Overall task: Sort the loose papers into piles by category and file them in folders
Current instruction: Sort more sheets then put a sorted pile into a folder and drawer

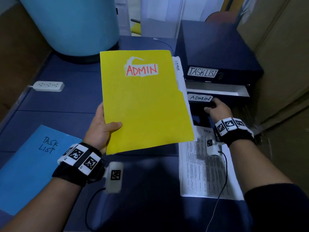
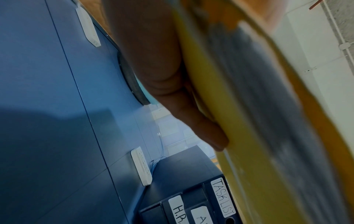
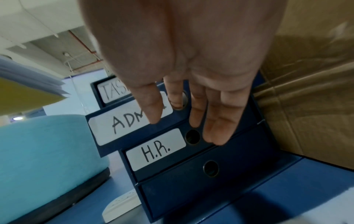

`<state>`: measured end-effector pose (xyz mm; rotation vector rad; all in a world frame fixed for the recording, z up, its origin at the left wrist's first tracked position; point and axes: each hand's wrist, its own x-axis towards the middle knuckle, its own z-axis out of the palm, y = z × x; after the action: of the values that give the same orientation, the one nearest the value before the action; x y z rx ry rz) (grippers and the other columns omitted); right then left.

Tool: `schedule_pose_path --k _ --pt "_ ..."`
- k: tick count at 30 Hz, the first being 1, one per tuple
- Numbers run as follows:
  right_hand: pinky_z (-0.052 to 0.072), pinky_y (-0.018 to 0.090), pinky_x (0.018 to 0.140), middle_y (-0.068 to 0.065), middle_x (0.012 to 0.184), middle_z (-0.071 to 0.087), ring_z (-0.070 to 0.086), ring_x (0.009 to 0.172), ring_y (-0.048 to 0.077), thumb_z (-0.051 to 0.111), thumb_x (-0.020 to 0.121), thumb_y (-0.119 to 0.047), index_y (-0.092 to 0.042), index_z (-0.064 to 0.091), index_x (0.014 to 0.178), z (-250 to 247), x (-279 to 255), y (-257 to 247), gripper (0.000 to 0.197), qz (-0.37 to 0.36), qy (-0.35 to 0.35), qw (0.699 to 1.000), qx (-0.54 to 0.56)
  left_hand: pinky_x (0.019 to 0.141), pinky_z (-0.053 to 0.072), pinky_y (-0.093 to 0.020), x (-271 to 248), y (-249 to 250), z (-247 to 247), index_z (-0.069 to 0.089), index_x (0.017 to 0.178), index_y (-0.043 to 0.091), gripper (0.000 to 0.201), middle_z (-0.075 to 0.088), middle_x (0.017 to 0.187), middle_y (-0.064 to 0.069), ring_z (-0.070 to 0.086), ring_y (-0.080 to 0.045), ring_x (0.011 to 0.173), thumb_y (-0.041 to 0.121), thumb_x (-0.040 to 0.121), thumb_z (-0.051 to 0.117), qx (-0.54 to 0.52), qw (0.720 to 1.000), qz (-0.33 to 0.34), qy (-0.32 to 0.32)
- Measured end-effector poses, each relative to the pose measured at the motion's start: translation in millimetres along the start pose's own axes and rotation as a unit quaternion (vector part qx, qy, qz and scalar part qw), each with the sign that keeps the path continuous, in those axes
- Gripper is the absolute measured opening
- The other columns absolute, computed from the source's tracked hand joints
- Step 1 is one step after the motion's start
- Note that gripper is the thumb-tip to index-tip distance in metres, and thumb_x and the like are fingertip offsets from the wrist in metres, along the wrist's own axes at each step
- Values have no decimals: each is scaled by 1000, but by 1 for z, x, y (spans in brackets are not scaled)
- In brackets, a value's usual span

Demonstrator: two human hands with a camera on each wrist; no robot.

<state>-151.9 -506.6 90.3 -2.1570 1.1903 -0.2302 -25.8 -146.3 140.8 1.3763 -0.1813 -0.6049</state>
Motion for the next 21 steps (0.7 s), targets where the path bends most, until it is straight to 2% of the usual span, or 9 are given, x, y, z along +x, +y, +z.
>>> schedule_pose_path --k 4,9,11,13,16,18,19,20,21 --pt "43 30 84 17 116 65 59 107 34 63 90 -16 -12 59 125 -6 -51 16 36 -1 6 1000 -19 80 54 -44 -2 4 3 41 132 31 69 63 119 2 65 -20 102 -19 85 45 2 1000 -2 -20" --pt "46 39 95 19 119 65 58 109 34 64 88 -17 -14 59 127 0 -103 48 39 -9 -1 1000 -7 78 56 -43 -5 5 8 39 136 30 72 62 123 -1 65 -22 104 -20 85 45 -3 999 -4 -40" --pt "44 37 98 17 124 63 56 114 32 65 89 -22 -14 57 132 -2 -115 51 44 1 -4 1000 2 72 58 -38 -5 4 13 39 136 29 71 63 119 -1 67 -20 100 -20 84 44 -3 999 -5 -51" --pt "44 34 98 13 121 65 59 112 29 64 91 -27 -14 60 129 -14 -127 43 40 3 14 1000 17 67 58 -36 -6 2 20 38 138 26 71 63 117 -1 69 -19 96 -21 84 43 -5 998 -8 -62" --pt "53 40 88 3 101 69 66 93 22 59 94 -36 -22 62 116 -38 -149 26 26 -33 27 980 194 69 59 -38 -6 0 36 35 142 23 72 63 119 -4 68 -21 97 -21 84 44 -9 996 -15 -82" --pt "52 30 80 -2 95 65 64 81 9 58 90 -52 -32 50 127 -49 -167 18 42 -68 -27 953 292 72 59 -40 -6 -3 51 35 142 22 72 62 121 -5 67 -24 99 -20 85 44 -6 995 -23 -100" --pt "52 29 79 -5 91 63 61 79 7 59 86 -57 -37 44 131 -50 -174 16 52 -77 -59 942 321 74 58 -42 -5 -5 60 35 141 23 71 62 122 -6 67 -25 101 -20 85 45 -3 994 -28 -108" --pt "54 33 74 -6 90 63 61 78 12 63 84 -55 -38 40 133 -48 -178 15 56 -75 -85 924 365 77 57 -45 -5 -7 68 36 141 23 71 61 123 -7 66 -27 104 -19 85 46 0 993 -32 -117" --pt "55 36 62 -8 93 66 63 75 20 66 86 -45 -36 39 133 -48 -183 15 56 -65 -95 901 418 80 56 -48 -4 -9 77 35 141 24 72 61 125 -7 64 -29 106 -19 85 47 4 991 -36 -126"
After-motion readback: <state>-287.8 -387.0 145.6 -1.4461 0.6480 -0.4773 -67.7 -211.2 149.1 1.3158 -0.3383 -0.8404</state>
